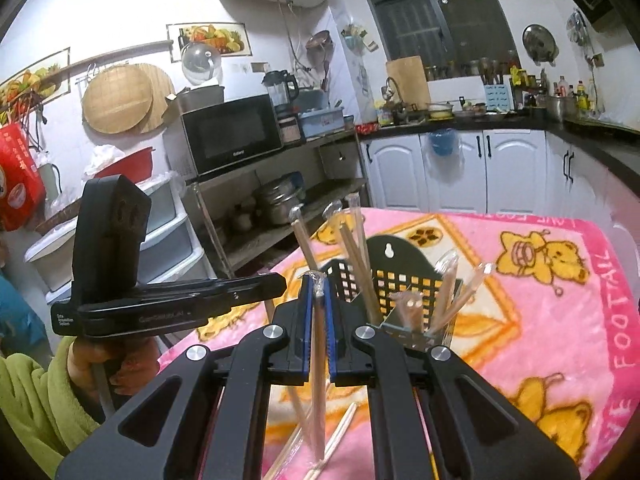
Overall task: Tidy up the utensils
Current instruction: 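Raise the held chopstick above the green caddy with the left gripper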
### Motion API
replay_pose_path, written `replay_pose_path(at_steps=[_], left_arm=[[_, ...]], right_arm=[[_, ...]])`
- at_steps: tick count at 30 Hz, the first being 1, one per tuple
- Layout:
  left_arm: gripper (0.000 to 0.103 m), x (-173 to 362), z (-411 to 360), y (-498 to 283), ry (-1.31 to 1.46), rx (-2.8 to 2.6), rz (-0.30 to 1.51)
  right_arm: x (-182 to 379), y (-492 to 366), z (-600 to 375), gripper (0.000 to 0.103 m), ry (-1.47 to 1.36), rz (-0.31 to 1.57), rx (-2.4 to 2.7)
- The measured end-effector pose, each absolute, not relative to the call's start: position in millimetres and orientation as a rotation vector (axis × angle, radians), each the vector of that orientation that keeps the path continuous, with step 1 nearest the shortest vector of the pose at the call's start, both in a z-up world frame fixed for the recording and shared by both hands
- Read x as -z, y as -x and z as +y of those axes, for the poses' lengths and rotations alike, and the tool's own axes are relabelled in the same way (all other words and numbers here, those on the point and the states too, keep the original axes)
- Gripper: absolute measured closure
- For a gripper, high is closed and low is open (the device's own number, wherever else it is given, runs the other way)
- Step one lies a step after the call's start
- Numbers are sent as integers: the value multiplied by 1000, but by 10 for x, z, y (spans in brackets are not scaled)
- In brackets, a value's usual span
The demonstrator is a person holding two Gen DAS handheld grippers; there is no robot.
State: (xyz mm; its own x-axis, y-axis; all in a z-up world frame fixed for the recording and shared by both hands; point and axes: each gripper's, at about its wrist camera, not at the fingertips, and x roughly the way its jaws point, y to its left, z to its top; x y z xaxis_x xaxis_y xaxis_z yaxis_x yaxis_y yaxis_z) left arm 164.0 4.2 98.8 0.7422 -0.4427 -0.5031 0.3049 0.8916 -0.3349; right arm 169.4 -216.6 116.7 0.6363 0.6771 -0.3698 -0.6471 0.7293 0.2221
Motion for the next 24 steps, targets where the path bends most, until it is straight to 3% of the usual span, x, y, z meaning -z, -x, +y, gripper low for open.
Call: replay_pose_path(at_steps=[24], left_arm=[[96,-1473,-168,-1701,178,458,471]], right_arm=[[-1571,-1667,-2288,97,-68,303,-674]])
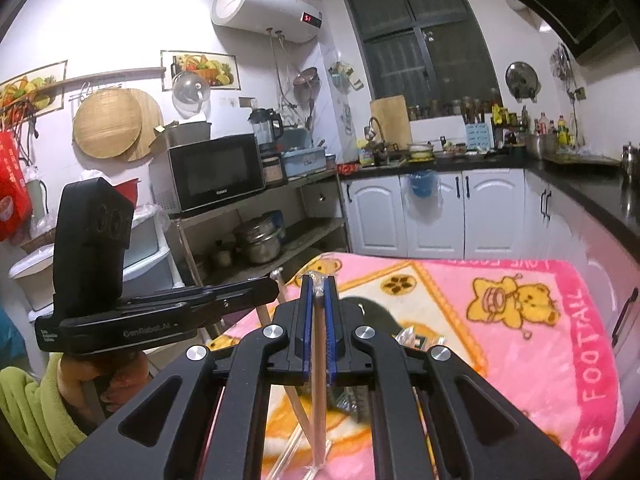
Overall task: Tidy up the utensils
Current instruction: 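Raise the held chopstick above the green caddy with the left gripper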
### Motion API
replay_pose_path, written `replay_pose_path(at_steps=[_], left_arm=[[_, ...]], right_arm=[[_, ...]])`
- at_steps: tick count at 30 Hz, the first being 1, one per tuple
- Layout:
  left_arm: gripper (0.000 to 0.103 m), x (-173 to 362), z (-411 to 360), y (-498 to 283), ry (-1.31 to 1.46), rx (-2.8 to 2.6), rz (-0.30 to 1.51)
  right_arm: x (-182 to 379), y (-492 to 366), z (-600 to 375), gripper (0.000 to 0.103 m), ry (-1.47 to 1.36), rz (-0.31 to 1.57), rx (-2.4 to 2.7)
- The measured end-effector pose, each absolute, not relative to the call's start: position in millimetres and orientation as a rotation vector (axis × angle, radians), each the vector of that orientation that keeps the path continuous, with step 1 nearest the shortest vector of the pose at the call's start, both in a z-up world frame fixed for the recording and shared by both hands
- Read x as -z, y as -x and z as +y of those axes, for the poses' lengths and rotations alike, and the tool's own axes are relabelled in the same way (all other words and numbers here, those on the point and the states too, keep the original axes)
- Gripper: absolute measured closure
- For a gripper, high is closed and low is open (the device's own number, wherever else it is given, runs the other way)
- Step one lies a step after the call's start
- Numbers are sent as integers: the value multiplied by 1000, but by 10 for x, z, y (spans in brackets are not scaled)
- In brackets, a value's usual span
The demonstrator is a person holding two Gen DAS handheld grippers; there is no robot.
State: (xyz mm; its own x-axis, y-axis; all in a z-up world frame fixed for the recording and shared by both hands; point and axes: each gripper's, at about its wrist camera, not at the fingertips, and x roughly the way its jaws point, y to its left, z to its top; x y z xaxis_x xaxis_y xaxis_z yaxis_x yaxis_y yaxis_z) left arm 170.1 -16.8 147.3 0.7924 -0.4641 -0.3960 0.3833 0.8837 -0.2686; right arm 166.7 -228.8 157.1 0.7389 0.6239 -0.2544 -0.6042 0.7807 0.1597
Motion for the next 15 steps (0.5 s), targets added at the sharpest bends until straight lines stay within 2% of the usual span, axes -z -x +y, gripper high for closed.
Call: replay_pose_path(at_steps=[15], left_arm=[[96,-1925,-51,-1777,162,414,335]], right_arm=[[-1981,-1769,-2223,97,-63,173,-645]])
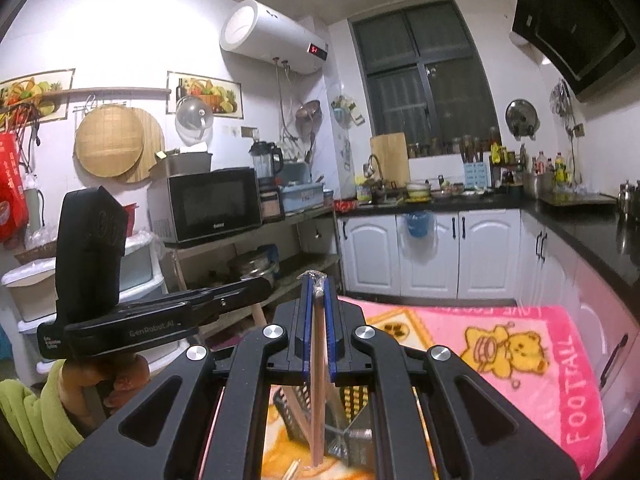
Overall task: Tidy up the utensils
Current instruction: 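Raise the held chopstick above the green caddy with the left gripper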
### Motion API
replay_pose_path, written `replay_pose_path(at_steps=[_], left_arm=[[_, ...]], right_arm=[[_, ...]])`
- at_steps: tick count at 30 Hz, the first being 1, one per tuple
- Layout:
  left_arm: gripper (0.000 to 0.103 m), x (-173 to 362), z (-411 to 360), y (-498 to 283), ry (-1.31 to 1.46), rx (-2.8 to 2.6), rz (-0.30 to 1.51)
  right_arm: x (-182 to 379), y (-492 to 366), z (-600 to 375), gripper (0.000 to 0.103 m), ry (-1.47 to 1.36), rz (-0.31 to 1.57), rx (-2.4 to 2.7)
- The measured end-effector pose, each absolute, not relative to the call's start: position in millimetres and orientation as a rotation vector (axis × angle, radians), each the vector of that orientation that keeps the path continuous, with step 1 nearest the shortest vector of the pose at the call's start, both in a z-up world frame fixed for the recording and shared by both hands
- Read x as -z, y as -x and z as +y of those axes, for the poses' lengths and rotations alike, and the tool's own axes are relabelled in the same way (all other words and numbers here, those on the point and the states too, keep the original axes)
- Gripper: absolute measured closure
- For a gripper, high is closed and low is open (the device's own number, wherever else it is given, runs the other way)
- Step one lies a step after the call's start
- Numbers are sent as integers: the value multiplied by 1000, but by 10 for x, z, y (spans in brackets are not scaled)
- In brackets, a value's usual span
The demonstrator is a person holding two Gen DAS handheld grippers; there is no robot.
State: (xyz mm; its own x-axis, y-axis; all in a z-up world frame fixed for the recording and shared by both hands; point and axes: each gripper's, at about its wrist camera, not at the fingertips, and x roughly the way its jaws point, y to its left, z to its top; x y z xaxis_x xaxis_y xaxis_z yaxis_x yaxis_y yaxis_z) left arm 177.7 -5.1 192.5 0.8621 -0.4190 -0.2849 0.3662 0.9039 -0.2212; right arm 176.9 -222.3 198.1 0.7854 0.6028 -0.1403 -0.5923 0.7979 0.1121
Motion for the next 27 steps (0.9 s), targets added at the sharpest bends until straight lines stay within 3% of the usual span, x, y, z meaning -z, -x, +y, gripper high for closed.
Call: replay_pose_path(at_steps=[13,27], left_arm=[[96,-2124,122,-1953,121,313,264],[96,-1973,269,-2288,130,248,293]], right_arm=[[-2217,-2057,-2292,97,-76,99,-554],[-2110,-2395,-2283,97,-65,107,-463]])
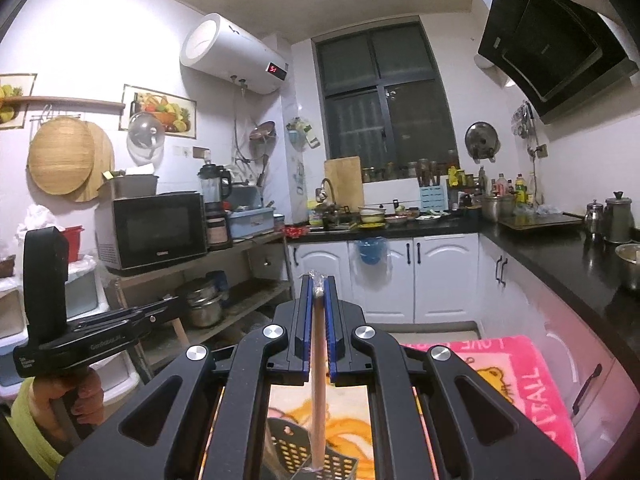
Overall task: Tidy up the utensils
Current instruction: 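Raise the held chopstick above the green caddy with the left gripper, then lower the chopstick into the caddy and open the left gripper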
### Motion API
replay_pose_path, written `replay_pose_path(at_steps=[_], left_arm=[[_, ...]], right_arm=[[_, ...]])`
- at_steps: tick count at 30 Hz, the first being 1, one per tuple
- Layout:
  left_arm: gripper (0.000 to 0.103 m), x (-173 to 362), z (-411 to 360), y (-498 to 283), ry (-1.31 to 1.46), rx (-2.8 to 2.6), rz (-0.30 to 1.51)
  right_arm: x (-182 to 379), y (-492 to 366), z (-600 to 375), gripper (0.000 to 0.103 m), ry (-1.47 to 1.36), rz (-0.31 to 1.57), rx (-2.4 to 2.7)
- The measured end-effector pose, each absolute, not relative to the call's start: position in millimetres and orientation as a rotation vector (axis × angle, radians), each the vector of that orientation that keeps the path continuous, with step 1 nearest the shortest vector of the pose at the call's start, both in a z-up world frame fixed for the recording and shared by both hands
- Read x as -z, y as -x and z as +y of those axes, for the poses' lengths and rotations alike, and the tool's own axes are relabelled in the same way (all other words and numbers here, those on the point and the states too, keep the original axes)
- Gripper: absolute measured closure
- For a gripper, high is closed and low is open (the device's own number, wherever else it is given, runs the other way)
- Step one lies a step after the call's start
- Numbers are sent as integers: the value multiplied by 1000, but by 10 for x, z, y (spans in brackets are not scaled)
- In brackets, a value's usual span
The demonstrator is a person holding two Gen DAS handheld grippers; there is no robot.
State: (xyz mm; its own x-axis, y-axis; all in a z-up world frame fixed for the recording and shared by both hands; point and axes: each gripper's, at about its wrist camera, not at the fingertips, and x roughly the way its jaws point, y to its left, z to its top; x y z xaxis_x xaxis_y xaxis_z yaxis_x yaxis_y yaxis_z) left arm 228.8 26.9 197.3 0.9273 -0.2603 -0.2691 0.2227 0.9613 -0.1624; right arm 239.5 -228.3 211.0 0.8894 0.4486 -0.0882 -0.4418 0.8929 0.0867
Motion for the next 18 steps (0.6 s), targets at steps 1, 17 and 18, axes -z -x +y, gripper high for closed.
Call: replay_pose_path(at_steps=[1,17,18], left_arm=[[96,-1947,273,-2315,132,243,296],[96,-1497,283,-2633,151,208,384],[96,-1482,271,-2635,151,212,387]], right_arm=[[-2096,-2418,-2272,97,-63,108,-461],[-1598,-2773,-2059,97,-31,213,-451],[-1573,-2785,-2050,97,-34,222,-452]])
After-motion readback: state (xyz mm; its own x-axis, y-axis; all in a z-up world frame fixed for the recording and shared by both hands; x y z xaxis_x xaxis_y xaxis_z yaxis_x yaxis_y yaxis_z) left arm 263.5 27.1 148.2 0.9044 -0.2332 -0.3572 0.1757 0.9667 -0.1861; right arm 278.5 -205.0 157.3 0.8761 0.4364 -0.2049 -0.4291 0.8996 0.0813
